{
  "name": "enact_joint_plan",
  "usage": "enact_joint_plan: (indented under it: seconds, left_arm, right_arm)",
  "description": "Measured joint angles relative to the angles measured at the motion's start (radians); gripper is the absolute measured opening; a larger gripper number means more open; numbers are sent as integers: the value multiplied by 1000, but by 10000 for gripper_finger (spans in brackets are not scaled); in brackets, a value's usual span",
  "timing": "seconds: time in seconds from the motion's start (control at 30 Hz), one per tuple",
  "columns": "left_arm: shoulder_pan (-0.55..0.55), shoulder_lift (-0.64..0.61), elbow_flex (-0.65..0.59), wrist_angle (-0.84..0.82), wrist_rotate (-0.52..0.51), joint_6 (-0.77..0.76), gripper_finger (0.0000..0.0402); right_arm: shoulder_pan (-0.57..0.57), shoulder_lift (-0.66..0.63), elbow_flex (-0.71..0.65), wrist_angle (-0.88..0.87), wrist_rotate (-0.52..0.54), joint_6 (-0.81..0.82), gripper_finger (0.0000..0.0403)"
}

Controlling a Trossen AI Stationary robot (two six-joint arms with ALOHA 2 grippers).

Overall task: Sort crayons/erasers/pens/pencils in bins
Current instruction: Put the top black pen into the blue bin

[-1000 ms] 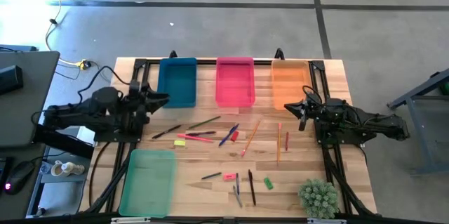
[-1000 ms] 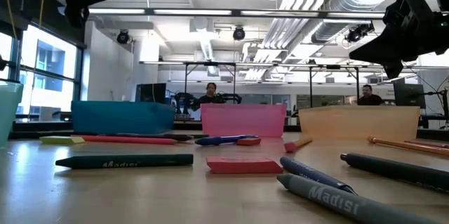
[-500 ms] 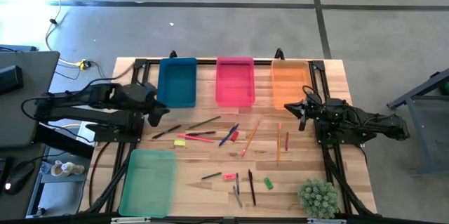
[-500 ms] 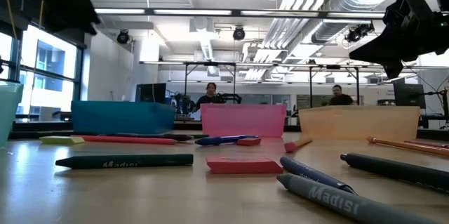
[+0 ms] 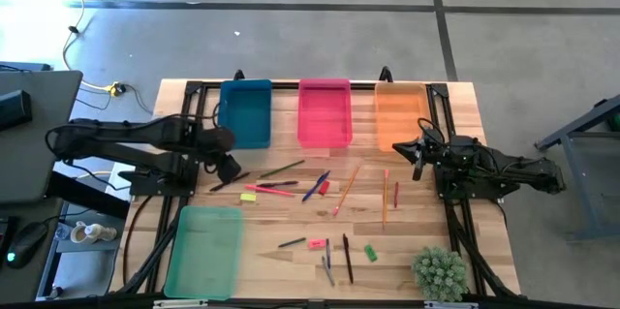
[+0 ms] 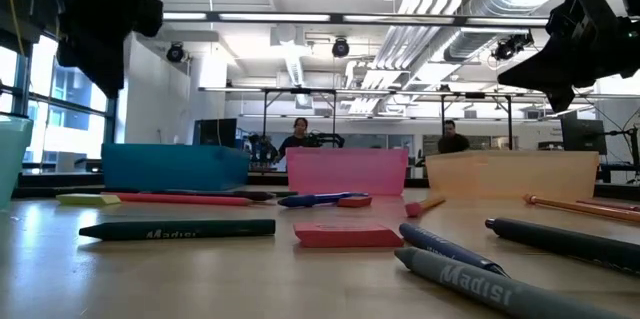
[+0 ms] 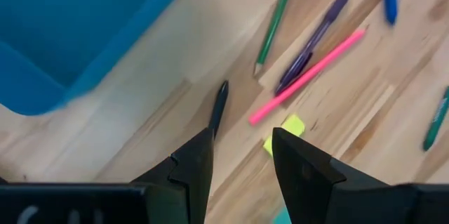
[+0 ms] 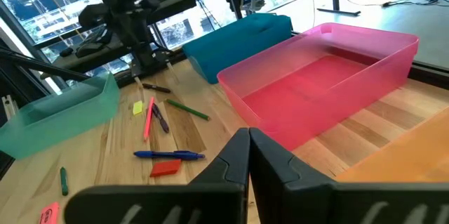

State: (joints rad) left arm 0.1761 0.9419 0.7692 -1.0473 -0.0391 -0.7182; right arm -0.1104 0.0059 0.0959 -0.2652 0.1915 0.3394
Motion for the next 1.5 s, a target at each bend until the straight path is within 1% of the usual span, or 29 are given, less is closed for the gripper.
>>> enact_joint_plan:
  seconds: [0.17,0.33,0.5,0.77,1.03,1.2,1.37,1.5]
  left_arm:
    - [0,85,0,0,9,-23,133]
    - [-5,181,-1,-1,21,-7,133]
    - [-45,269,-1,0,10,-11,133]
    - [-114,388,-1,0,4,-86,133]
    - [-191,412,-2,0,1,-140,133]
    - [-220,412,-13,4,-31,-205,133]
    - [-238,412,-82,65,-20,-265,133]
    - [-238,412,-119,110,-26,-273,133]
  right_arm:
    - [0,0,0,0,0,0,0]
    - [0,0,0,0,0,0,0]
    - [0,0,0,0,0,0,0]
    - [0,0,0,0,0,0,0]
    - [0,0,0,0,0,0,0]
    - [0,0,0,0,0,0,0]
    - [0,0,0,0,0,0,0]
    - [0,0,0,0,0,0,0]
